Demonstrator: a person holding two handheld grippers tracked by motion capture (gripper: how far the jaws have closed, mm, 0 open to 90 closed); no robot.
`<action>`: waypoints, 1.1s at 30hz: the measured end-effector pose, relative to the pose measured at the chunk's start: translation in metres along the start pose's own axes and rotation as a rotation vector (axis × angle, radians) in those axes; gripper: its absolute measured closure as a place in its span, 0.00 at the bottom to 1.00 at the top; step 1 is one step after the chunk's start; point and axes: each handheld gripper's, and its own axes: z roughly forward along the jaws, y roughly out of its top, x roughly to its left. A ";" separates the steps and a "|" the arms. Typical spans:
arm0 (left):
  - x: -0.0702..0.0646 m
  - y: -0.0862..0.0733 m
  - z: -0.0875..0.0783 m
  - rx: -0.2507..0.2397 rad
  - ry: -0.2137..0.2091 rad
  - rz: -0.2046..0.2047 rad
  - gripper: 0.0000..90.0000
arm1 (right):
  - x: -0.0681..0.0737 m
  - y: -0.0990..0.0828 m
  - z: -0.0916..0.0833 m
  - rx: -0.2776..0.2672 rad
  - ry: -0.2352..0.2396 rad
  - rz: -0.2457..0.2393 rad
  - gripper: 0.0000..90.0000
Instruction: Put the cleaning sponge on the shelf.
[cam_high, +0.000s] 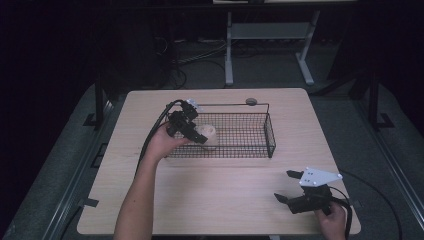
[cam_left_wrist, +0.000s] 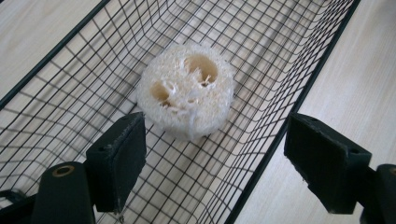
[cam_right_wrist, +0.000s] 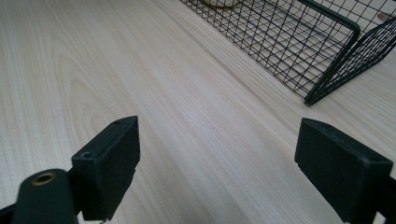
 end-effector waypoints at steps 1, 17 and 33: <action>-0.001 -0.001 -0.001 0.002 -0.002 -0.008 0.23 | 0.000 0.000 0.000 0.001 0.001 -0.001 0.15; -0.022 -0.015 -0.020 -0.045 -0.011 0.017 0.23 | 0.001 0.000 0.001 0.008 -0.003 -0.005 0.15; -0.039 -0.042 -0.035 -0.051 -0.004 0.043 0.24 | 0.001 0.000 0.002 0.019 -0.009 -0.010 0.15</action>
